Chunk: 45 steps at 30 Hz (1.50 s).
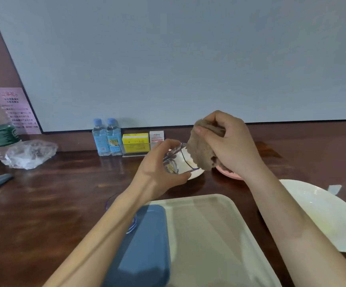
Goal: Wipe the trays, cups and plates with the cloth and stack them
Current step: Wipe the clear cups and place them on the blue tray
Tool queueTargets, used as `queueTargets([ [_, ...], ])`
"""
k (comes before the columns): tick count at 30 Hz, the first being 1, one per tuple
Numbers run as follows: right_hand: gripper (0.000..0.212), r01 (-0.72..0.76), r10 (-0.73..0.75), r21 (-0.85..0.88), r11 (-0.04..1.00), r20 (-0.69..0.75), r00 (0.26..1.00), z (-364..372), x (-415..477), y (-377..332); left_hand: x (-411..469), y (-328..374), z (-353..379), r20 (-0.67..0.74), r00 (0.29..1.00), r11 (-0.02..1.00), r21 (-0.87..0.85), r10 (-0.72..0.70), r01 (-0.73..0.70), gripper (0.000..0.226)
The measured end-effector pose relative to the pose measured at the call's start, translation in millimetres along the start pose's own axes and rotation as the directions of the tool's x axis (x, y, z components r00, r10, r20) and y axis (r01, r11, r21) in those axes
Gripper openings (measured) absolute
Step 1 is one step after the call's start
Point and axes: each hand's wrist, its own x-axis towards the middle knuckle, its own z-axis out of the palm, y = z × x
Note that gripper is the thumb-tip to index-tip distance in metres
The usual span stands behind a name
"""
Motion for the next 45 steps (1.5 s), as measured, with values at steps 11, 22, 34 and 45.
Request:
queueTargets([
  [11,0.004,0.076,0.075,-0.293,0.953,0.471,0.879,-1.5,2.0,17.2,2.7,-17.2,4.4,0.012,0.994,0.982,-0.152,-0.110,0.110,0.068],
  [22,0.023,0.094,0.009,-0.230,0.969,0.412,0.911,13.0,-7.0,9.1,1.9,-10.4,-0.6,0.074,0.993,0.978,-0.180,-0.093,0.105,0.071],
  [34,0.025,0.114,-0.060,-0.122,0.986,0.377,0.924,3.8,-7.1,11.7,2.4,-1.6,-7.1,0.209,0.972,0.938,-0.303,-0.105,0.166,0.056],
  [45,0.035,0.185,0.070,-0.418,0.890,0.525,0.848,-11.8,-9.3,2.0,5.1,-7.4,-16.3,0.239,0.969,0.940,-0.312,-0.060,0.136,0.073],
])
